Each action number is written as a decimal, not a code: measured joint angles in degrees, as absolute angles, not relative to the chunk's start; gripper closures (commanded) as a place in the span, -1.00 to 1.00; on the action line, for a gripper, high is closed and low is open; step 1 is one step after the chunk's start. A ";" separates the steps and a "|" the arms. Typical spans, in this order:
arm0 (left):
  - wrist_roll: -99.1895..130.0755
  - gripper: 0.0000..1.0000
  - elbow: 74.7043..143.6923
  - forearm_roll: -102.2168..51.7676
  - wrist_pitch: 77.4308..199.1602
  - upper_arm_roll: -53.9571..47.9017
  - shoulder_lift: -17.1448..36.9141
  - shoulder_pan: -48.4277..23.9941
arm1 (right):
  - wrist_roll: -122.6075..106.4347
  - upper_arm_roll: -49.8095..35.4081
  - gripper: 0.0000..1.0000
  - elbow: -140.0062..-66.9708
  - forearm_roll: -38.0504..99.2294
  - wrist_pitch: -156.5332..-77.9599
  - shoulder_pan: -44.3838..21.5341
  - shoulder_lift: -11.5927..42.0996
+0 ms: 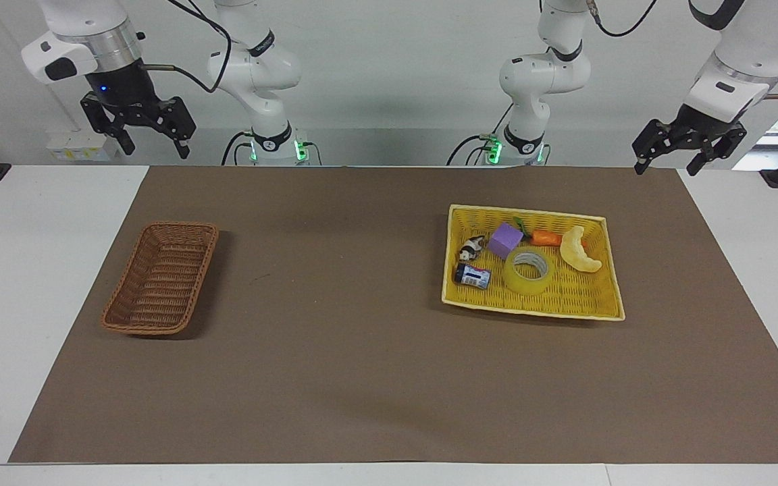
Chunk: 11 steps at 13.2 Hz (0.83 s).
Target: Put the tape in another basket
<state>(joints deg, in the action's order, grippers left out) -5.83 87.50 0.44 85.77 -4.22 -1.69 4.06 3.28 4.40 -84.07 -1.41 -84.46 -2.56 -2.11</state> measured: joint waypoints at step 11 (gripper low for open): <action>-6.33 -1.00 87.59 0.39 85.64 -4.23 -1.68 4.08 | 3.28 4.40 -1.00 -84.07 -1.41 -84.46 -2.56 -2.11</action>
